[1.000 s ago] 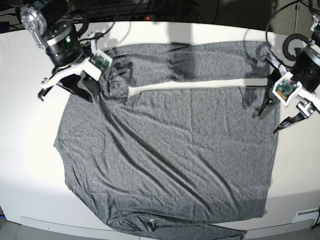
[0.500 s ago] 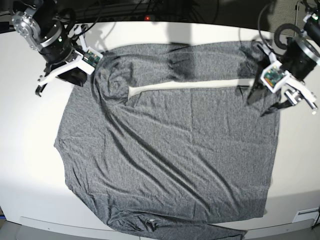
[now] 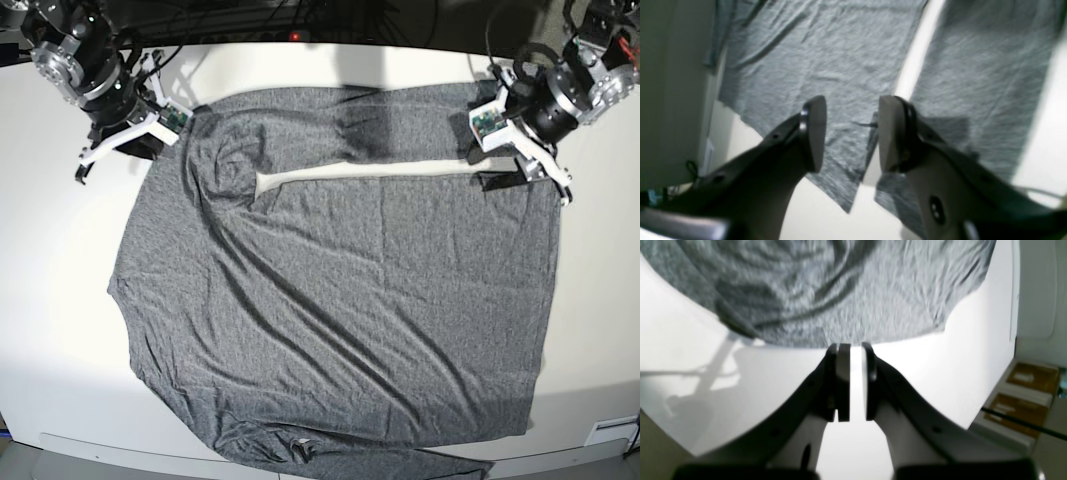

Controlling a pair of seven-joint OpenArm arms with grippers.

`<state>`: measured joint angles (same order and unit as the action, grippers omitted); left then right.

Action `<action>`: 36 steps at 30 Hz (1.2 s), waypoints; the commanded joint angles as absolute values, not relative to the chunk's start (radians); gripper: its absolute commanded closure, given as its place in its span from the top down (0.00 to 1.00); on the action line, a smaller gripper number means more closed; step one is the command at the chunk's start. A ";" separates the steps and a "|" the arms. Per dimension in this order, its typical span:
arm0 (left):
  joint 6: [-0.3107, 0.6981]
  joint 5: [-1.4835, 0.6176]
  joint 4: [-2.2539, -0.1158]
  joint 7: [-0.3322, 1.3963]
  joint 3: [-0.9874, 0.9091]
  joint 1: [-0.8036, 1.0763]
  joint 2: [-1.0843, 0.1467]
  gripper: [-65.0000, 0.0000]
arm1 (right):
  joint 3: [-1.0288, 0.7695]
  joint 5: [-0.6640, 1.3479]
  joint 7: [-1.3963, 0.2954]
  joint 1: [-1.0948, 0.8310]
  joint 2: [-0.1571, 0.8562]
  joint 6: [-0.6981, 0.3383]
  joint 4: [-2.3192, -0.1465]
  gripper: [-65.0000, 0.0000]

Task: Fold the T-shirt properly
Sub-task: 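Lower both grippers onto the shirt edge beside the outstretched sleeve, then close right gripper on shoulder edge, left gripper on body edge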

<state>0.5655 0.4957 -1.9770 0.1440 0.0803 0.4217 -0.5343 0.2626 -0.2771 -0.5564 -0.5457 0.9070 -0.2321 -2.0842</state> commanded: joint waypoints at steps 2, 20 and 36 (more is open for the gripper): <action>0.550 0.507 -1.941 0.133 0.074 0.376 -0.555 0.38 | 0.255 -0.283 -0.597 -0.534 0.922 -0.216 -2.101 0.12; 0.550 0.530 -1.559 -0.023 0.081 0.224 -0.697 0.51 | 0.255 -0.284 -0.617 -0.495 0.922 -0.088 -2.101 0.54; 0.550 0.561 -1.361 -0.026 0.086 0.218 -0.640 0.44 | 0.255 -0.284 -0.616 -0.493 0.922 -0.065 -2.101 0.54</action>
